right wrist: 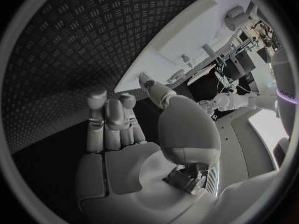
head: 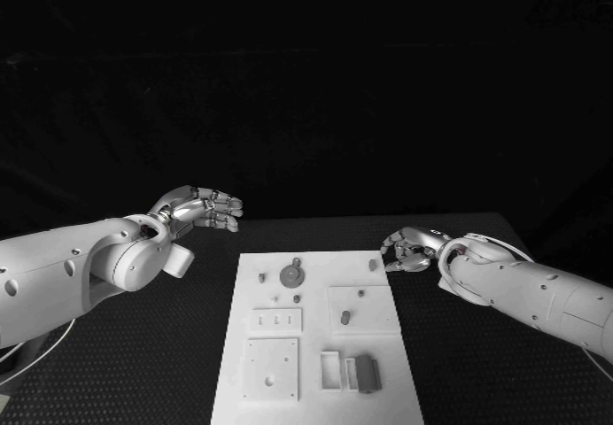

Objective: Assemble the parts on the task board

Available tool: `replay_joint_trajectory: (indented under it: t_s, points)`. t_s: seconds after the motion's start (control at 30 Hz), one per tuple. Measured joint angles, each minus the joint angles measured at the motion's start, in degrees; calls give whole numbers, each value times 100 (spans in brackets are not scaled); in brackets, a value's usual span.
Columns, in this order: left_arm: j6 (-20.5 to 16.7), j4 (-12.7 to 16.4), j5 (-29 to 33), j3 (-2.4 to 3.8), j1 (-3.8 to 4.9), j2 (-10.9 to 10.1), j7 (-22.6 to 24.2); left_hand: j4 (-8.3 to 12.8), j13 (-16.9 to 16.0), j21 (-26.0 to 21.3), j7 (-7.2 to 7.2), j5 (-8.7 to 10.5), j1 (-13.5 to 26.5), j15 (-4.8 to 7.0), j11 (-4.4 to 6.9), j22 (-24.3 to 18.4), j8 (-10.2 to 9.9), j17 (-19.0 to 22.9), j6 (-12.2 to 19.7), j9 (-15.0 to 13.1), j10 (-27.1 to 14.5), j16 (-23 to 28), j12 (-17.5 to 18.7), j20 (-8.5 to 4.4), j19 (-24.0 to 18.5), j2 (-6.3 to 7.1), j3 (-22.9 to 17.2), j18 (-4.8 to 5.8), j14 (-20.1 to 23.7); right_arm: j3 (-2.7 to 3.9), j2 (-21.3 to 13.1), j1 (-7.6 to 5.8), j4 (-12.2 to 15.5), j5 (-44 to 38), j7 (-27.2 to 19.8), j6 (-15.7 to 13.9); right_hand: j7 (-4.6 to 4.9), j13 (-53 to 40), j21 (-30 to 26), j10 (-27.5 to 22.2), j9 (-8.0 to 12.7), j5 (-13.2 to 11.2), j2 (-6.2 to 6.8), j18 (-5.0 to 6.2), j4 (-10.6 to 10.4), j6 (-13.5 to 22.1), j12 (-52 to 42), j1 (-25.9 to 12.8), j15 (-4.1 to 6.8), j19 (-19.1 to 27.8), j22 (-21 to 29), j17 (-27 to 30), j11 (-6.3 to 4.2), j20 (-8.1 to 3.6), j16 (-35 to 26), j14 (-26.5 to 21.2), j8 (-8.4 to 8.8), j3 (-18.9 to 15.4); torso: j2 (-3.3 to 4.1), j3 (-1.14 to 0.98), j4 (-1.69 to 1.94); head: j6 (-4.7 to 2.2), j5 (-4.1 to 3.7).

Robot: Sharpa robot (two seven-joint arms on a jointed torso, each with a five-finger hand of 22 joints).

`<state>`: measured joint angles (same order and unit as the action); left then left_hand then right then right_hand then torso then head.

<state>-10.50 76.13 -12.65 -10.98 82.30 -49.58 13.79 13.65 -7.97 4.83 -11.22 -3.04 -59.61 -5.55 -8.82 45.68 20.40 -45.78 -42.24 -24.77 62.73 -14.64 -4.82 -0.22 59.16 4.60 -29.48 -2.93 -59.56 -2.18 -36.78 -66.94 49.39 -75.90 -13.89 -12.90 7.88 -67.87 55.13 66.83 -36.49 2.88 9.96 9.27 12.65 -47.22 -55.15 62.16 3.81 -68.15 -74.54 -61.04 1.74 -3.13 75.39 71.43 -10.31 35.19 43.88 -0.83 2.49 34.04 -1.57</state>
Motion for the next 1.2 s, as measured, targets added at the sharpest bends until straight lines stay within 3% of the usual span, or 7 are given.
replay_joint_trajectory:
  t_s: [0.73, 1.2]
  points:
    - [8, -4, -4, -6, -2, 10, -139, 0, -12, -21, 19, 0, 22, -19, -29, 0, -26, 0, 59, 6, -29, 26, 23, 21, -21, 22, 0, 26, 20, 6, 270, 137, -166, 1, -73, 143, -11, -1, 0, 13, -5, 0, 0, 8, 15, 10, 0, 0, 53, -12, -4, -162, -13, 29, 61, 29, 0, -15, -5, 25, 2, 59, 18]
    - [16, -11, -5, -6, -2, 19, -165, 0, -15, -21, 19, 0, 22, -34, -28, 0, -26, -1, 59, 6, -29, 26, 44, 22, -20, 22, 0, 32, 35, 11, 326, 153, -189, 7, -133, 129, -8, -7, 0, 14, -16, 0, -110, 13, 15, 7, -1, -49, 52, -11, -31, -174, -14, 29, 61, 31, -22, -16, -5, 14, 8, 87, 36]
